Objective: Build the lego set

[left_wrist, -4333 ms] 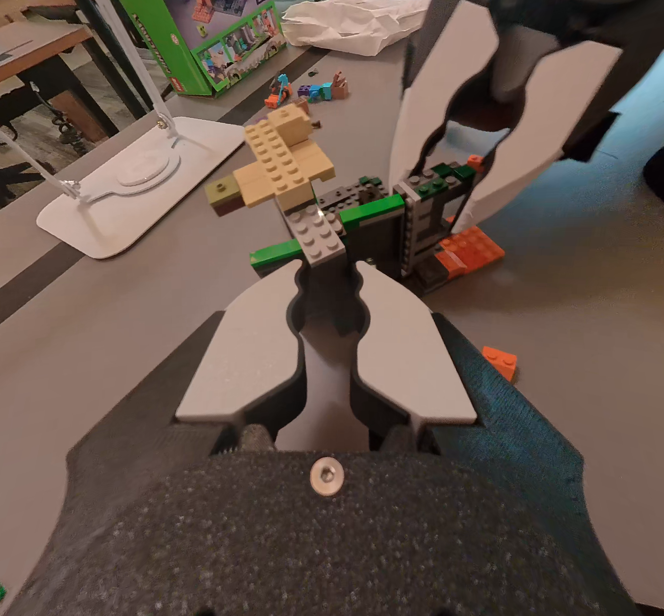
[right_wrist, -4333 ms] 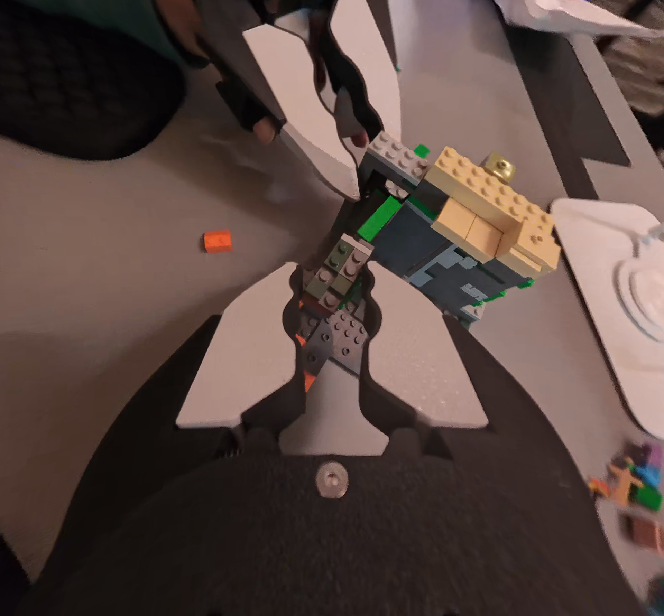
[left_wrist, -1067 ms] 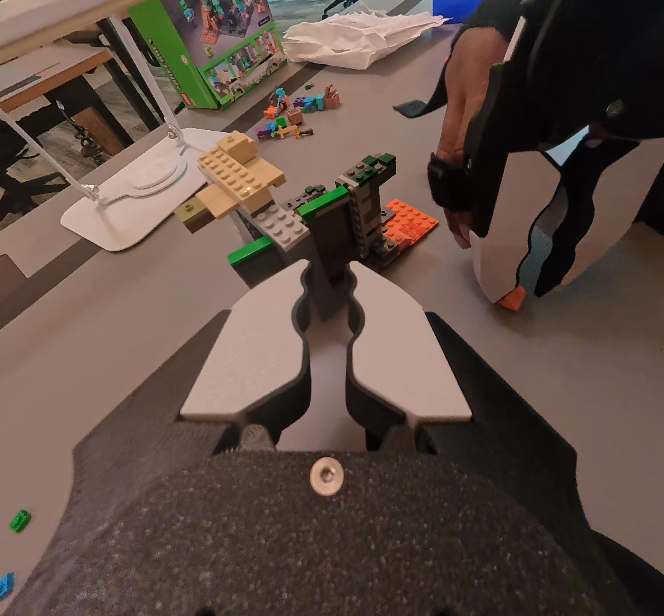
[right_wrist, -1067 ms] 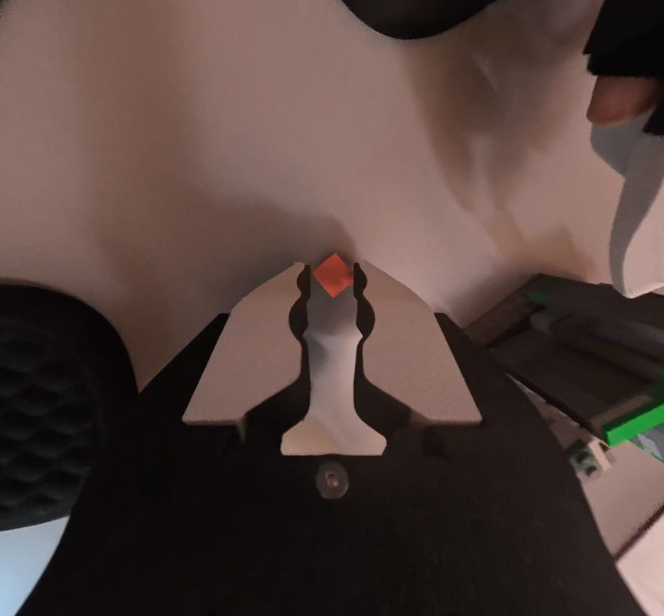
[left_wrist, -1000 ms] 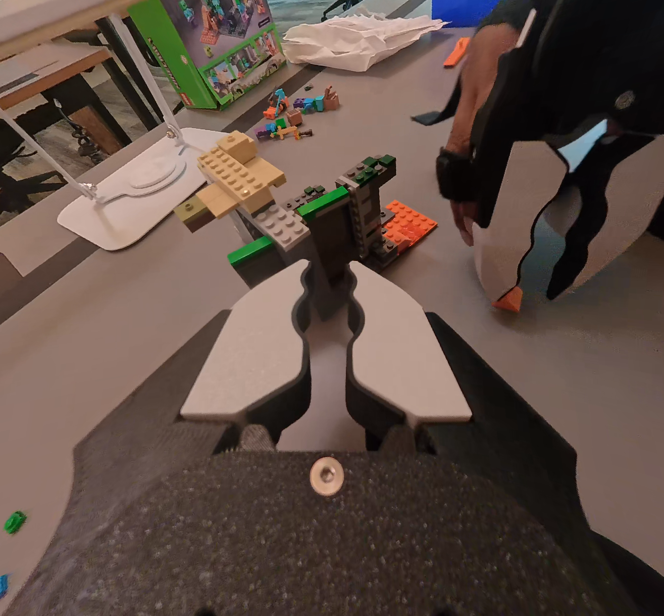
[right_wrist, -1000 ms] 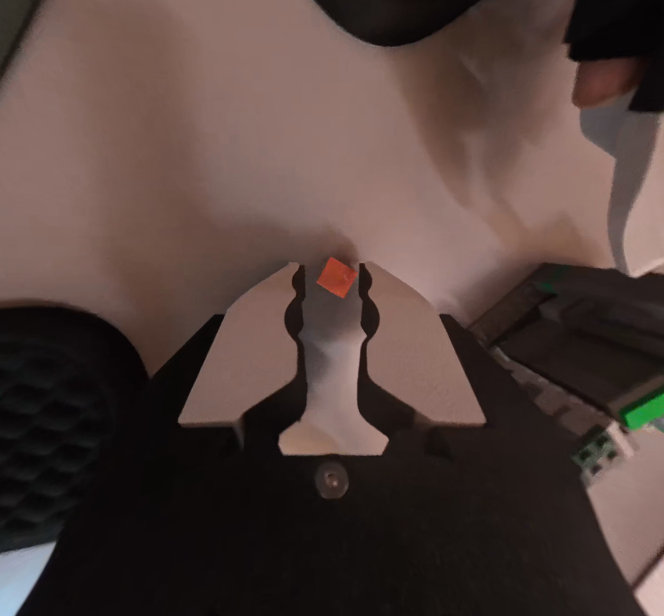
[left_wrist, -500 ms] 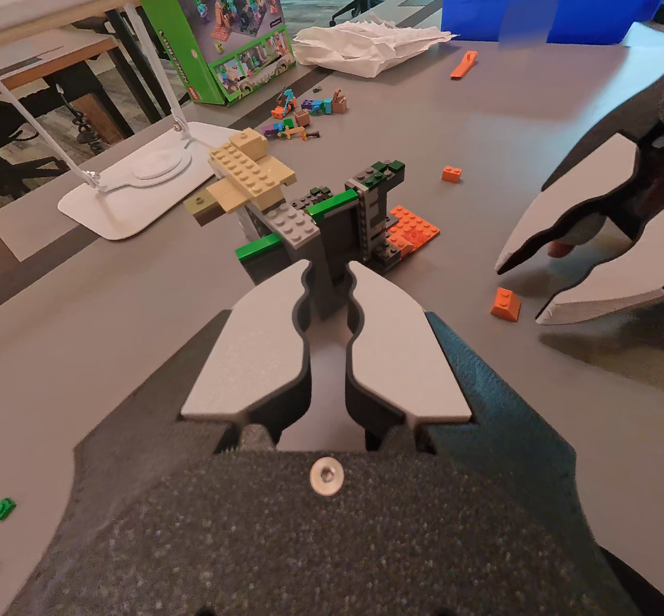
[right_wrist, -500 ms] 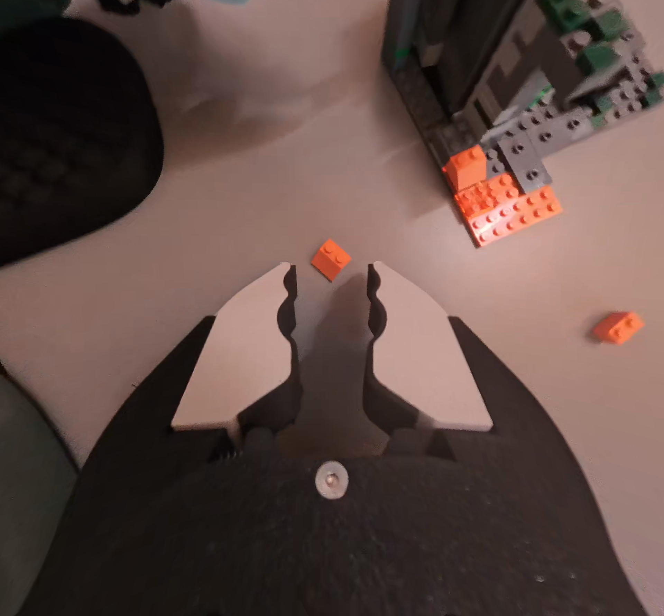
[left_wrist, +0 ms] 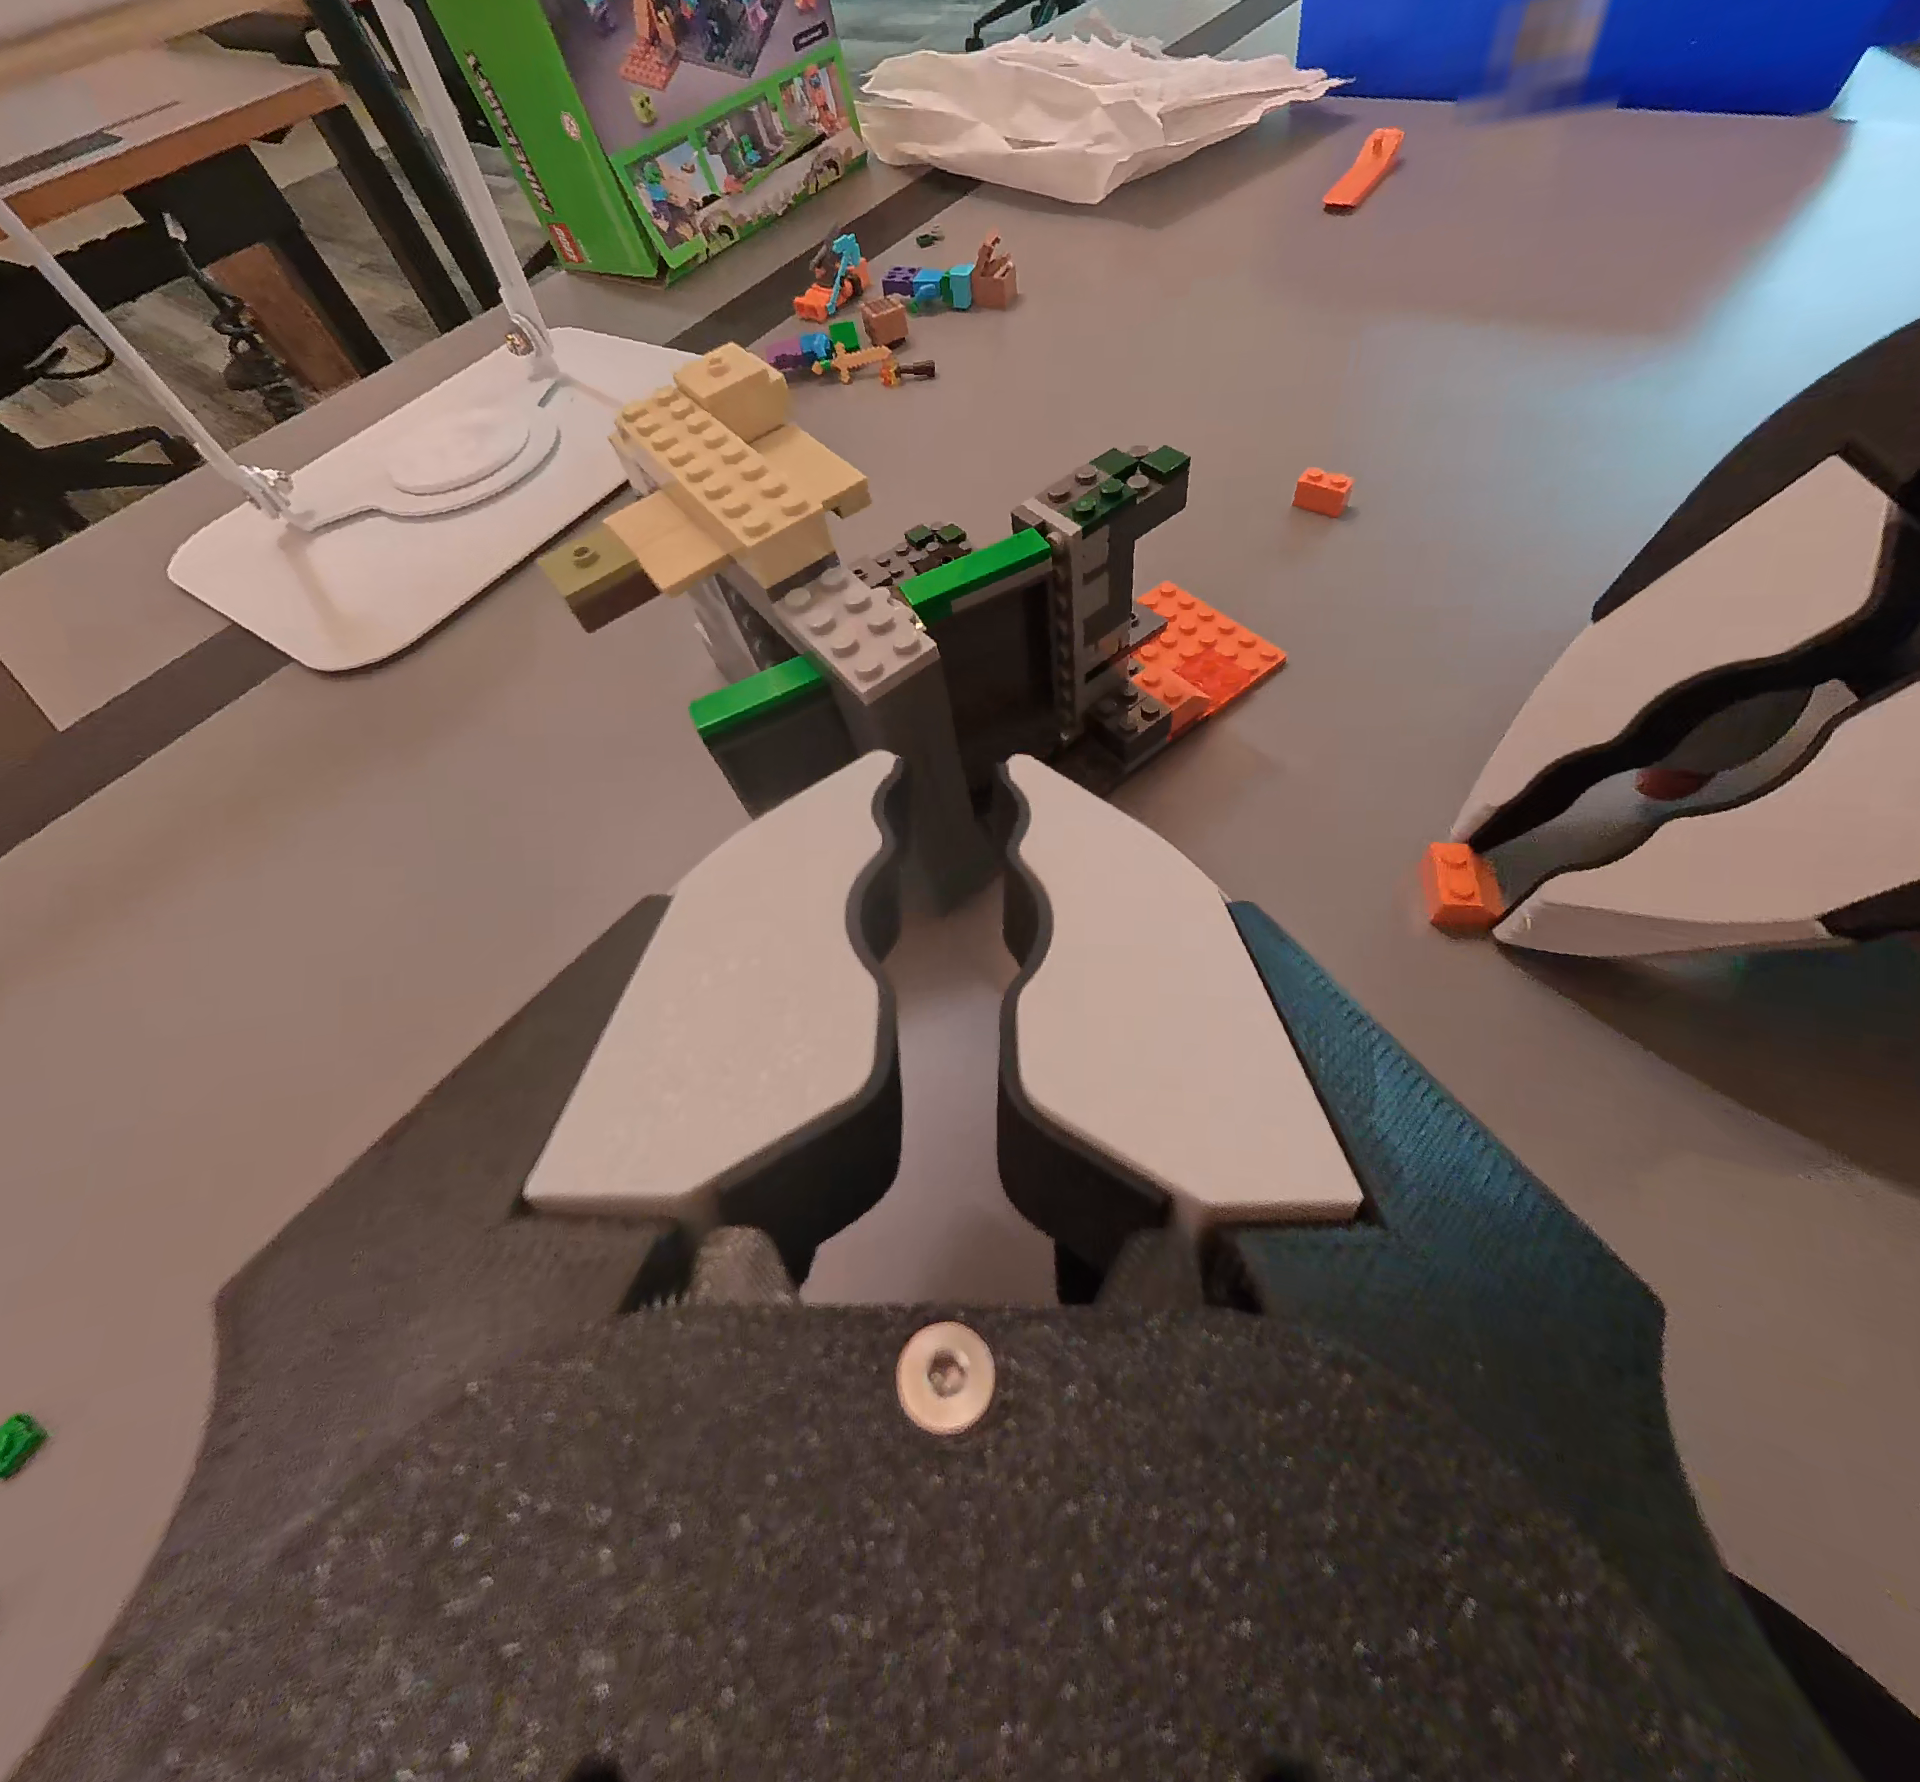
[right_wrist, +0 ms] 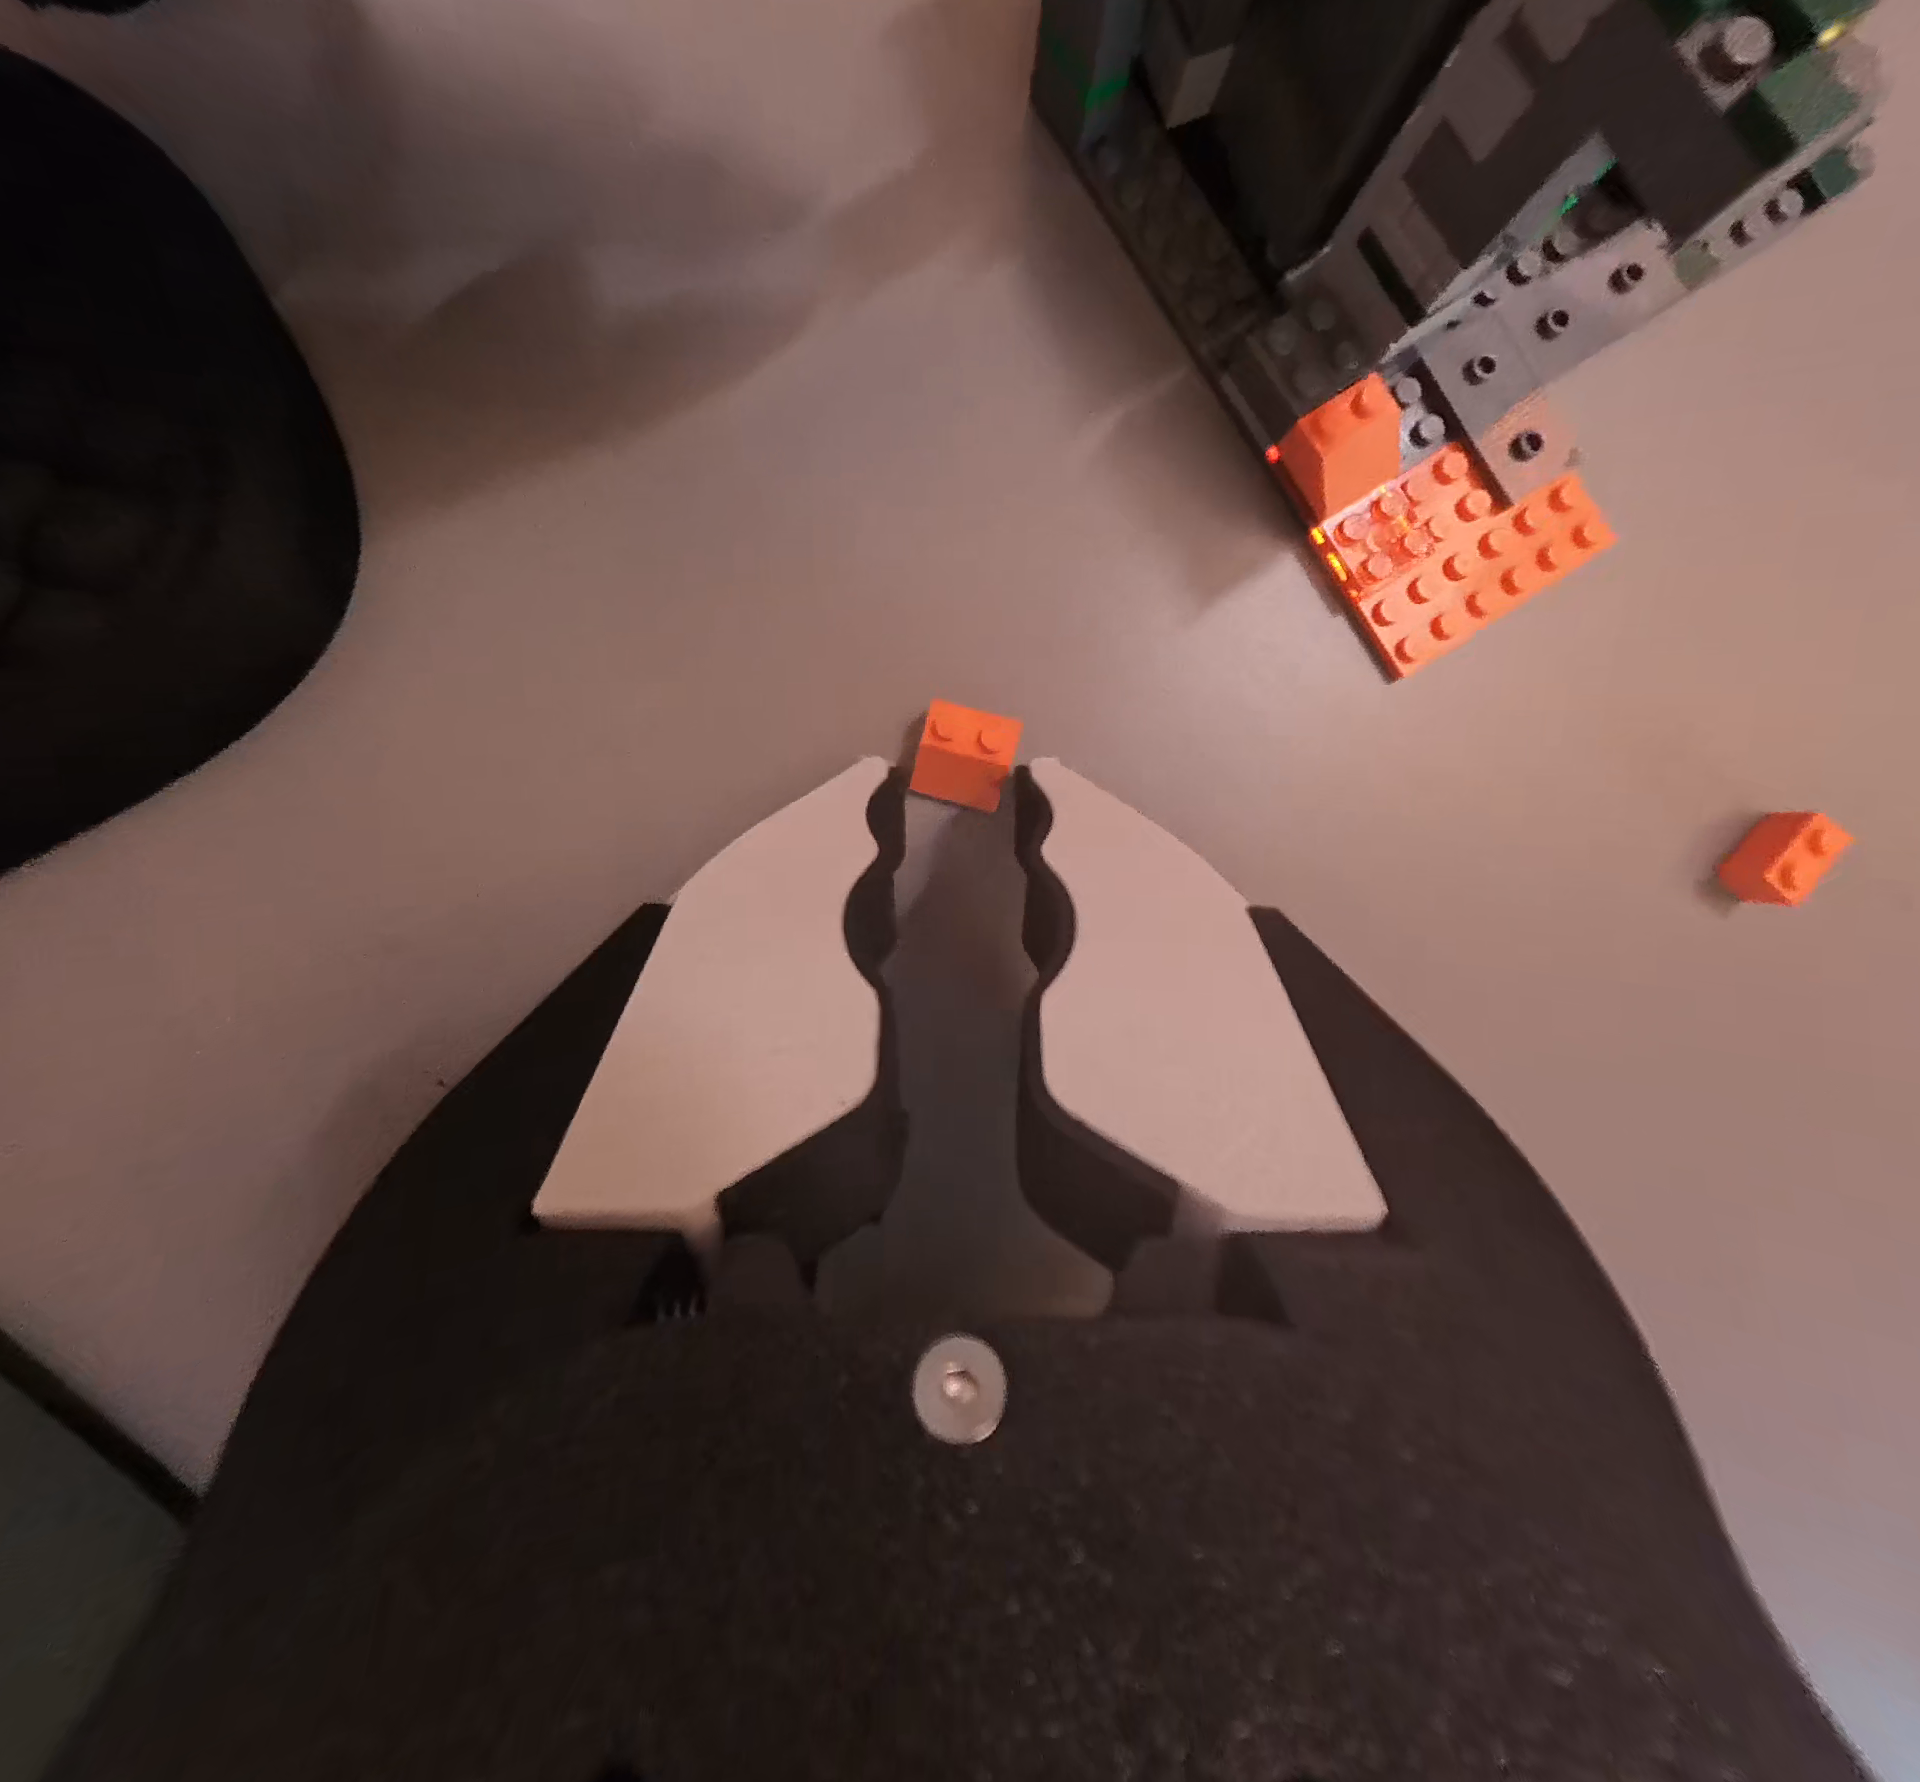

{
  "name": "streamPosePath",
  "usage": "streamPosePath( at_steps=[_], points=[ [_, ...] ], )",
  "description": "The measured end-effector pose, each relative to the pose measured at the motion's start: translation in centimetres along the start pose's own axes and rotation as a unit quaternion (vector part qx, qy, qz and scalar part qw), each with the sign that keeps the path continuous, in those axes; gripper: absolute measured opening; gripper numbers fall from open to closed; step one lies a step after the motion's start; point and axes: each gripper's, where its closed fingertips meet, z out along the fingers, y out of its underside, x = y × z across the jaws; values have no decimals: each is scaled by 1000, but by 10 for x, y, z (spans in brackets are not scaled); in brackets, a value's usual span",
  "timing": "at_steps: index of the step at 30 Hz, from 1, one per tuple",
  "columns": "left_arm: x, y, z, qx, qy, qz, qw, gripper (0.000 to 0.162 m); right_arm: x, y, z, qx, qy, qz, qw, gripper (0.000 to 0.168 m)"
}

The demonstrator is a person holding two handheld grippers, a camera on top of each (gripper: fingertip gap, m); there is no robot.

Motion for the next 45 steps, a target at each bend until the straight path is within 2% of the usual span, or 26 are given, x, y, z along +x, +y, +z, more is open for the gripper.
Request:
streamPosePath(
  at_steps=[5, 10, 13, 16, 21, 29, 33, 40, 45],
  points=[
    [1, 1, 1, -2, 3, 0, 1000, 14, 6, 4, -3, -11, -83, -130, 988, 16],
    [1, 2, 2, -3, 4, 0, 1000, 14, 28, 8, -9, 5, -182, -264, 947, 16],
    [2, 4, 3, -6, 8, 0, 1000, 14, 35, 8, -9, 5, -222, -291, 931, 16],
    [2, 5, 4, -7, 9, -2, 1000, 14, 39, 9, -4, 2, -222, -316, 922, 16],
    [-2, 6, 4, -9, 0, -5, 1000, 17, 41, 9, -4, 15, -213, -309, 927, 25],
    [-12, 18, 12, -34, -10, -8, 999, 32, 36, 6, -3, 40, -175, -280, 943, 33],
    [-3, 18, 19, -42, 4, 11, 999, 31, 34, 5, -2, 36, -175, -284, 942, 32],
    [13, 14, 22, -50, 7, 49, 998, 30, 37, 8, -4, 37, -183, -306, 934, 19],
    [27, 11, 24, -48, 22, 63, 997, 29, 40, 10, -4, 41, -196, -315, 928, 18]
  ],
)
